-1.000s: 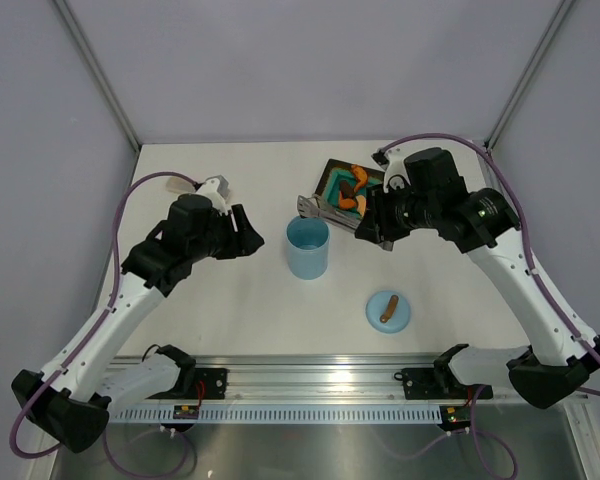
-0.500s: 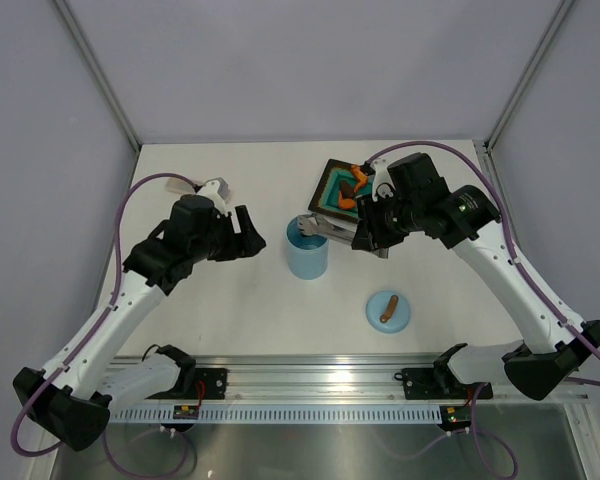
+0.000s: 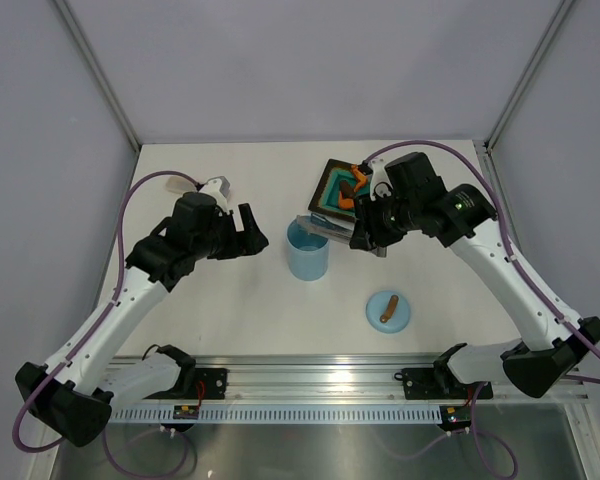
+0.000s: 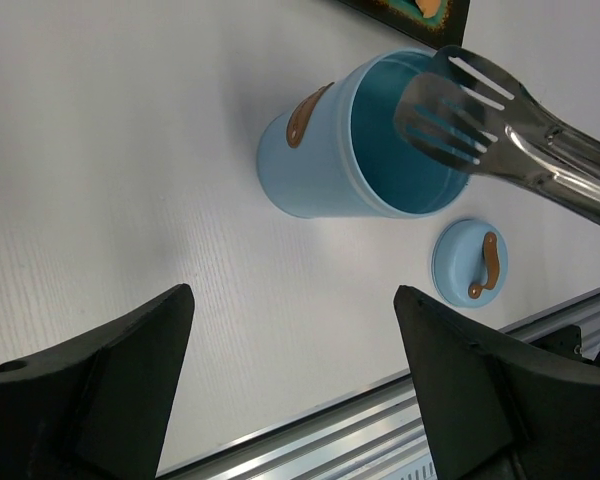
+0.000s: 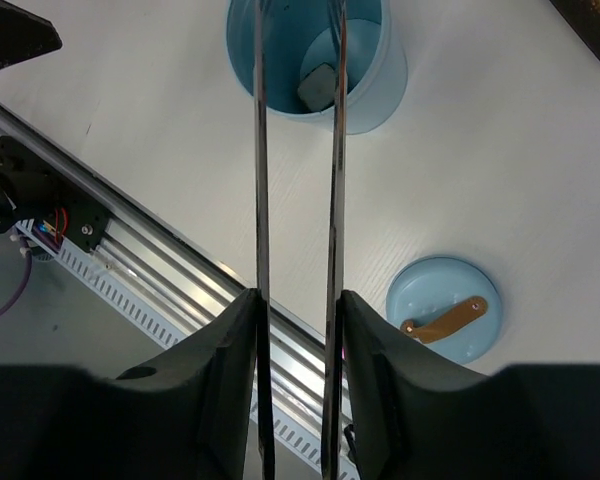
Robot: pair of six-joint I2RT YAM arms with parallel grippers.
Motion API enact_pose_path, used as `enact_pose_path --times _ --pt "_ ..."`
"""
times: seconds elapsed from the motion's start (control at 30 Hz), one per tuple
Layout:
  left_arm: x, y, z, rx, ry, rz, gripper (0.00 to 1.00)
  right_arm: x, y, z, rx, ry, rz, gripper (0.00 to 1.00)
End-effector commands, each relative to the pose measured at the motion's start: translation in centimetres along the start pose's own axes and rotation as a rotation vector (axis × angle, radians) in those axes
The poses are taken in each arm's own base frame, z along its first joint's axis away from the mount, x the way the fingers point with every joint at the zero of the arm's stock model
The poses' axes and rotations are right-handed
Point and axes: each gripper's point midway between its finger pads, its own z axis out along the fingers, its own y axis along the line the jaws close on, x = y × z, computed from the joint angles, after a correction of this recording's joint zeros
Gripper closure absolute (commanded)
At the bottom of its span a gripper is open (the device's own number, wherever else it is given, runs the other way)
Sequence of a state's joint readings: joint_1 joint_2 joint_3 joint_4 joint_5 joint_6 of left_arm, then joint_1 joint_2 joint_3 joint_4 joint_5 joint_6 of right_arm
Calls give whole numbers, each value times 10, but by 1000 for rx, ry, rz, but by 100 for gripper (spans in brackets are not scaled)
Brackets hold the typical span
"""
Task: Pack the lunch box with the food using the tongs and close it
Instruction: Place the fake food in the packing box, then pick up the fake food from the plate.
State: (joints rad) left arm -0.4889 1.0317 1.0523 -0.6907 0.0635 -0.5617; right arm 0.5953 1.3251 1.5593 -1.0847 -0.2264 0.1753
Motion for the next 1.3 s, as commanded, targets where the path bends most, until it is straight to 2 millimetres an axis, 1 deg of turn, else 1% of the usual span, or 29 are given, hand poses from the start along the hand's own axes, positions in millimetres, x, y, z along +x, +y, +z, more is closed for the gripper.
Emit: enact_pose_path --times 0.0,0.03,0.1,0.13,0.17,0.2,0.33,0.4,0.43,0.47,0.5,0.57,0.6,0.63,0.67,0.7,0.73,0.77,0.83,0.87,0.93,0.97,1.03,1.07,1.13,1.27 --pt "-21 -10 -6 25 -58 11 14 -25 9 -11 -17 -98 -43 57" --pt "-21 -10 -7 25 -60 12 14 -29 9 -13 -8 -119 -40 63" --pt "-22 -10 -7 21 -62 14 14 -38 9 -19 1 -163 -38 71" --pt "-22 -10 -7 20 -63 15 14 -42 6 -22 21 -187 -34 82" --pt "-22 -10 -8 19 -64 15 14 -46 5 -24 29 -204 -30 86" --pt "-22 -9 -8 18 -63 19 14 -53 6 -28 32 -244 -24 87" --pt "-21 -7 -11 9 -70 21 14 -73 -7 -39 123 -343 17 89" --pt "-20 -5 -12 3 -70 22 14 -81 -17 -40 184 -367 55 88" --pt "-19 -4 -12 0 -70 24 14 -84 -28 -41 251 -381 71 87" --pt "-20 -4 -14 -1 -76 27 14 -86 -35 -34 287 -368 86 86" --pt "-19 -3 -14 -4 -74 27 14 -91 -44 -37 323 -376 106 84" --pt "-18 -1 -15 -8 -71 29 14 -95 -57 -31 354 -360 136 81" --pt "-18 -1 -15 -9 -72 31 14 -99 -71 -24 375 -347 172 81" --pt "-17 0 -16 -11 -71 31 14 -100 -79 -18 381 -337 189 80" --pt "-17 0 -17 -13 -72 32 14 -100 -88 -8 390 -316 207 80" --pt "-16 1 -17 -18 -70 34 14 -103 -94 -5 392 -317 225 79" --pt "-16 1 -18 -16 -70 35 14 -104 -106 -2 400 -309 248 78" --pt "-15 1 -18 -16 -68 36 14 -105 -114 8 407 -290 259 78" --pt "-14 1 -19 -13 -67 35 14 -109 -126 14 423 -283 277 74" --pt "-14 1 -19 -13 -67 35 14 -109 -131 24 430 -264 281 72" --pt "-14 1 -19 -11 -66 35 14 -114 -141 29 444 -265 289 68" --pt "-13 2 -19 -13 -63 35 14 -116 -146 36 451 -257 292 67" --pt "-12 2 -18 -13 -60 37 14 -118 -151 41 465 -250 287 63" --pt "-12 2 -18 -11 -58 37 14 -121 -156 46 473 -243 286 62" --pt "-11 2 -17 -12 -56 40 14 -124 -161 50 489 -241 279 61" --pt "-11 3 -16 -14 -49 44 14 -133 -173 67 517 -222 264 55"
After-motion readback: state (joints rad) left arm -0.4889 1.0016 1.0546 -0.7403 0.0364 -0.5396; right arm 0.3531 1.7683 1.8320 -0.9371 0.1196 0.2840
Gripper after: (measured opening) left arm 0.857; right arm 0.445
